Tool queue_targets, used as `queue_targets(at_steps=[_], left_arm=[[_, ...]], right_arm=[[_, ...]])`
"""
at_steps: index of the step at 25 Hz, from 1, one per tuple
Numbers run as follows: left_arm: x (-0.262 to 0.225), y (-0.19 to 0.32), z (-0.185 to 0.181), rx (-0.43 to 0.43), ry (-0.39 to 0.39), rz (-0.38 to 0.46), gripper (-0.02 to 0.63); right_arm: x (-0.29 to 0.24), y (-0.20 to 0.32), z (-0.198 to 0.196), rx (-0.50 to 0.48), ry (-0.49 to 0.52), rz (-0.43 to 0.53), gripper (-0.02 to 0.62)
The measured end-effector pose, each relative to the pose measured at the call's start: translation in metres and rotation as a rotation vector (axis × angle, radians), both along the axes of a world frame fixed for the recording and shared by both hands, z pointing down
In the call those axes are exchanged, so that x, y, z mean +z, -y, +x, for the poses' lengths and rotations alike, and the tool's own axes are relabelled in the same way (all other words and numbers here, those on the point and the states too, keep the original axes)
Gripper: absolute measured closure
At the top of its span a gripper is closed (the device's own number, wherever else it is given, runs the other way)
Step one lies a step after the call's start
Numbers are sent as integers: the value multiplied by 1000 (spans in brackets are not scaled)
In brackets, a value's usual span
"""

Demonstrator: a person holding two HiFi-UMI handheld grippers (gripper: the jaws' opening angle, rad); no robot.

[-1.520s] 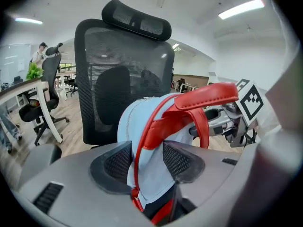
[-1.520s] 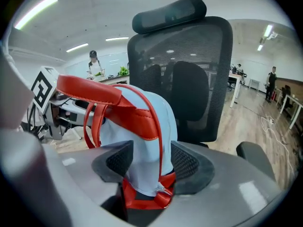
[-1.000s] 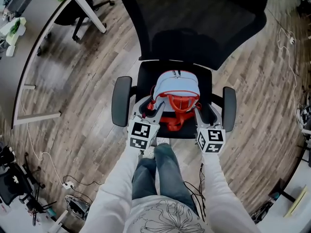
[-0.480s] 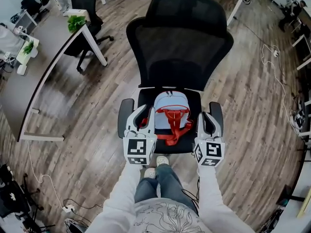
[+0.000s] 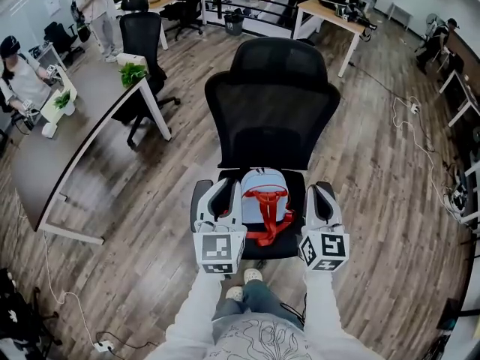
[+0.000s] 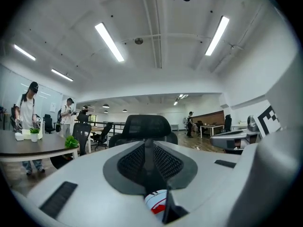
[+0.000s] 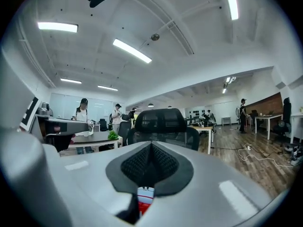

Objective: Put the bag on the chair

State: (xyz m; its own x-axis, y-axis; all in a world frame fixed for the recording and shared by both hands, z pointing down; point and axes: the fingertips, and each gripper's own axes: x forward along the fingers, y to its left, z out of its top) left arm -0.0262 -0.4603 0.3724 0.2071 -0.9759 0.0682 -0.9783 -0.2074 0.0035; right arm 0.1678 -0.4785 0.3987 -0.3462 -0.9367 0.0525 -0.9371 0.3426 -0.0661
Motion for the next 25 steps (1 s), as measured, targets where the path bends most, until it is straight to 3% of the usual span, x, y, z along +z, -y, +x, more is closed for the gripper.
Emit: queue_targets(at_steps=[4,9,25], left_arm=[[-23,-13,1,-16,-21,30,579],[-46,-26,1,-26,-23,69,600],[-54,-39,-9,-21,-21,91,600]], right_arm=[[-24,-13,0,3,32,30,586],[-44,-27,-1,13,5,73,586],[-62,-37,-9,25,11,107,586]])
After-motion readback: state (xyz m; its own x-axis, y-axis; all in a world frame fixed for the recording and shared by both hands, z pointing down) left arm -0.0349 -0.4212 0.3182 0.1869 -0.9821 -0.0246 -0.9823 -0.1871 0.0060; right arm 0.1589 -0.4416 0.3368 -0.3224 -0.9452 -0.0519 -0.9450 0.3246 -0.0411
